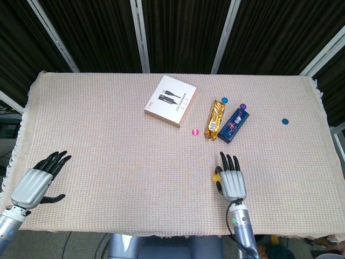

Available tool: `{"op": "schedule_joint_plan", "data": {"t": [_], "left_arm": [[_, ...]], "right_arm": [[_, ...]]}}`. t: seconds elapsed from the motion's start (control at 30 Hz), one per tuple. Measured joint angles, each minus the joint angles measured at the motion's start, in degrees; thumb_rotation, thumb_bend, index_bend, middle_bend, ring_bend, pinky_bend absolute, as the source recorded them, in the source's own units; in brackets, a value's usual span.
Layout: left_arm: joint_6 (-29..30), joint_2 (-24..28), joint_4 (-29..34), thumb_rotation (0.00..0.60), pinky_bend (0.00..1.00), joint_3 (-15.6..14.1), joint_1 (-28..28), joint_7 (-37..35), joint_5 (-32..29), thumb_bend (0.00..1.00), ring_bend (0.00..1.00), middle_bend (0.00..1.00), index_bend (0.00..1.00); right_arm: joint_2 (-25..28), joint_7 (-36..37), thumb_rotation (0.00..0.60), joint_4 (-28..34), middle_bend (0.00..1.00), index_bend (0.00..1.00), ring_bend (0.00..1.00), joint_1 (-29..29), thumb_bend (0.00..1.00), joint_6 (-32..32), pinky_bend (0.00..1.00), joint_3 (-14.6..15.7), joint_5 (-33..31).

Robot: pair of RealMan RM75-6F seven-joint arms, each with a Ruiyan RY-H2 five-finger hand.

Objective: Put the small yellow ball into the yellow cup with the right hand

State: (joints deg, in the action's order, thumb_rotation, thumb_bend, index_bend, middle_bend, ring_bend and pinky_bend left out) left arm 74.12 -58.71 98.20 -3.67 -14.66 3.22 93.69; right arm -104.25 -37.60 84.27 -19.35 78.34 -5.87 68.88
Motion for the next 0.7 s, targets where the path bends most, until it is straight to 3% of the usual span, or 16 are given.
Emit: {"op": "schedule_joint_plan", "data": {"t": [0.7], "left_arm": [[-0.1,0.1,0.0,0.6,0.21,0.0,0.0,0.1,0.1,0.0,0.0,0.0,0.0]], "right_arm": [[1.8,-1.0,0.6,1.8,0.0,0.26,0.0,0.1,0.13,-1.9,0.0,-0.2,-1.3]]}}
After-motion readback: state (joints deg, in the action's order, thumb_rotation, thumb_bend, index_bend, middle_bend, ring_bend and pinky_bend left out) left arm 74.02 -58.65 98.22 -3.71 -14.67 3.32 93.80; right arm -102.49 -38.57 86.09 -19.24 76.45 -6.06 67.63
